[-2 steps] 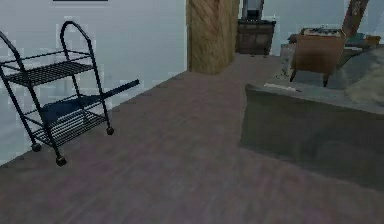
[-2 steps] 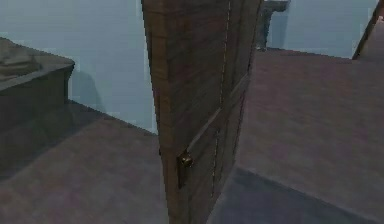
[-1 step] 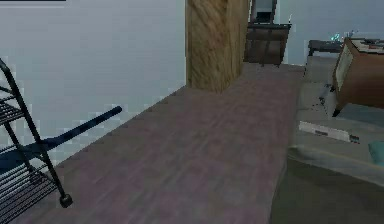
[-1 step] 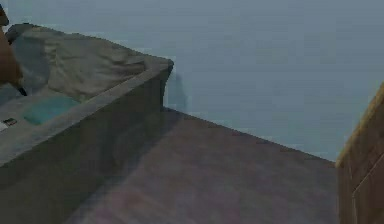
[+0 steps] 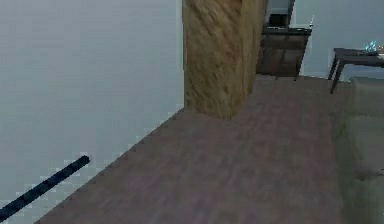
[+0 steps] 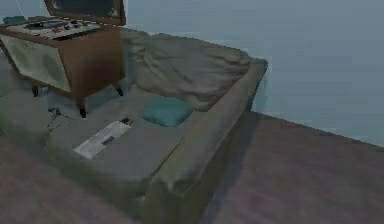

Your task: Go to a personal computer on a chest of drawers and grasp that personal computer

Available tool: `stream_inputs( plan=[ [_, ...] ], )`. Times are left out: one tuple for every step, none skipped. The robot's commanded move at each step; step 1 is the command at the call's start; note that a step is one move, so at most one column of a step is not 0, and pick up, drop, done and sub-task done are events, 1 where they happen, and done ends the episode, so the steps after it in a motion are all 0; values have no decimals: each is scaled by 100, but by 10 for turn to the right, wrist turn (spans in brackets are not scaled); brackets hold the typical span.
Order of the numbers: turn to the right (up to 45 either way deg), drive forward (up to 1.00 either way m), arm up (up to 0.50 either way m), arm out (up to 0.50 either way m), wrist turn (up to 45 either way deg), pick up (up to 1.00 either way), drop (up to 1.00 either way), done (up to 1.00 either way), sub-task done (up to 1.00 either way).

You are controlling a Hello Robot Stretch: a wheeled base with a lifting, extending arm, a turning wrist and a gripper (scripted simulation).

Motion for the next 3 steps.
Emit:
stream_inputs(
  plan=[
    [270, 0, 0, 0, 0, 0, 0, 0, 0],
    [0, 100, 0, 0, 0, 0, 0, 0, 0],
    [30, 0, 0, 0, 0, 0, 0, 0, 0]
  ],
)
